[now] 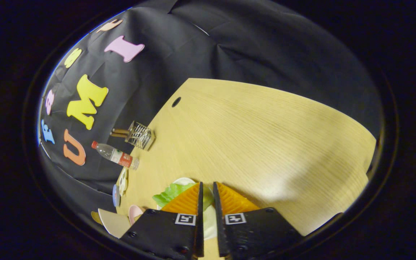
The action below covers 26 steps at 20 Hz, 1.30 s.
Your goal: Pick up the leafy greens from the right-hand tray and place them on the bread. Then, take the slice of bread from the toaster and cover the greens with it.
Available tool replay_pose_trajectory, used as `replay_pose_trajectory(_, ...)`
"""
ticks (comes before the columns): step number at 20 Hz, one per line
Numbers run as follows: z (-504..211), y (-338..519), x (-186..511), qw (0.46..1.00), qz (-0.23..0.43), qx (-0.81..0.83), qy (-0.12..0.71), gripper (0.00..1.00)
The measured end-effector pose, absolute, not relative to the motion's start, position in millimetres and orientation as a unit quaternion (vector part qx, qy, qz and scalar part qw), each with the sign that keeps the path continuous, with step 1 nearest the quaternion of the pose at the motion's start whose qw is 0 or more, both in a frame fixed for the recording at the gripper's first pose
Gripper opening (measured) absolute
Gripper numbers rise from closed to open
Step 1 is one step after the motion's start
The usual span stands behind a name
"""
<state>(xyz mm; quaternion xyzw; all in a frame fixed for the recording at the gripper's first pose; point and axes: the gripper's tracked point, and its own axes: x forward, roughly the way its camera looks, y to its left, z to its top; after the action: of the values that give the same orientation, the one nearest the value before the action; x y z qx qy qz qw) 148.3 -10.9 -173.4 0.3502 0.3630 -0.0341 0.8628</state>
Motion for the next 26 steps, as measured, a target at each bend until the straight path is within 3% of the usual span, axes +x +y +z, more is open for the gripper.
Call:
replay_pose_trajectory(3,-163.2,-14.4,149.4,0.88,-0.021,0.322,0.349,0.0)
replay_pose_trajectory(17,-50.3,69.4,111.4,0.909,0.094,0.313,0.258,0.0)
replay_pose_trajectory(26,-9.9,204.4,88.0,0.899,0.19,0.313,0.241,0.0)
